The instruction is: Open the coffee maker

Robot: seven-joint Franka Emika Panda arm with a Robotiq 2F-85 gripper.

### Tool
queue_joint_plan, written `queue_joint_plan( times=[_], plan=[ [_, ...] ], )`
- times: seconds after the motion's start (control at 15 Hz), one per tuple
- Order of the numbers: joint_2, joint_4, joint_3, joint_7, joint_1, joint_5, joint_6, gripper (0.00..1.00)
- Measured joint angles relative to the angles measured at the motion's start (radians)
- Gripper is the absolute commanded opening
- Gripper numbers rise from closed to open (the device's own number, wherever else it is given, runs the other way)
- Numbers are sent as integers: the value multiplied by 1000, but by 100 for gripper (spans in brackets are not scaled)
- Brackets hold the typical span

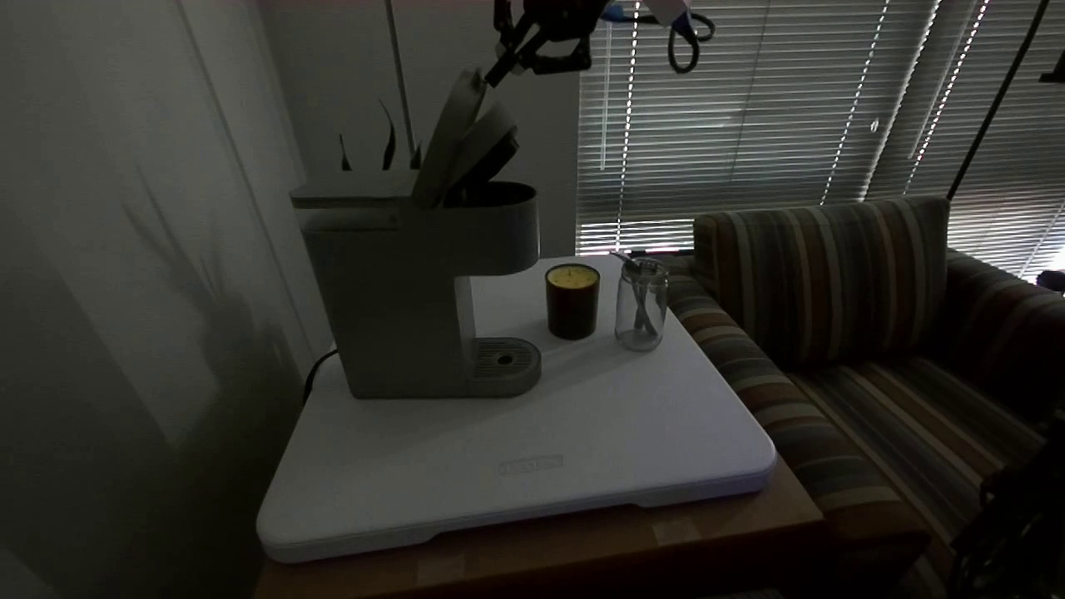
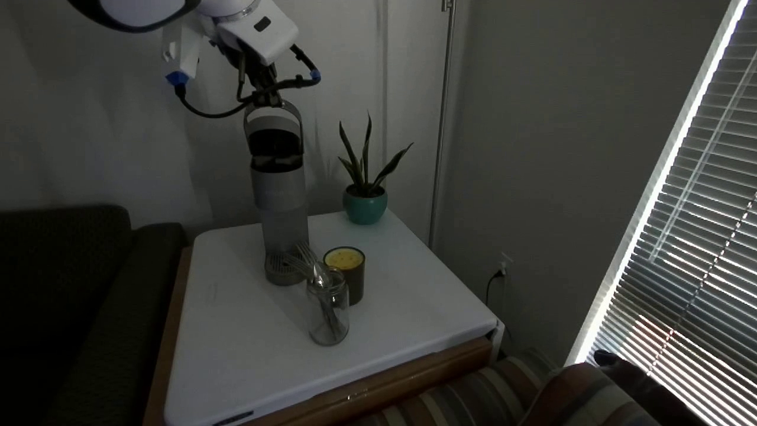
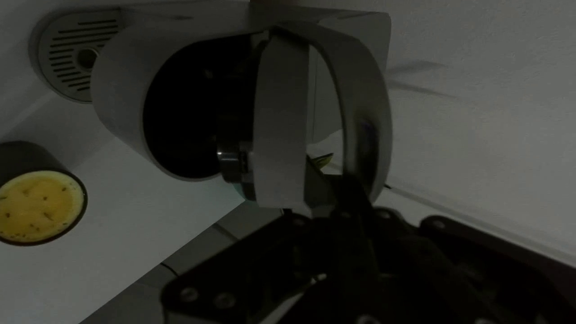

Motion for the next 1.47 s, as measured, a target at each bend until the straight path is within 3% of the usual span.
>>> queue_joint_plan(
  times=[0.8,1.27,1.47],
  plan=[
    [5,61,-43,29,47,-56,-47,0],
    [0,156,-354,21,337,2,-137,0],
    [-3,194,-450,21,419,-10,-151,0]
  ],
)
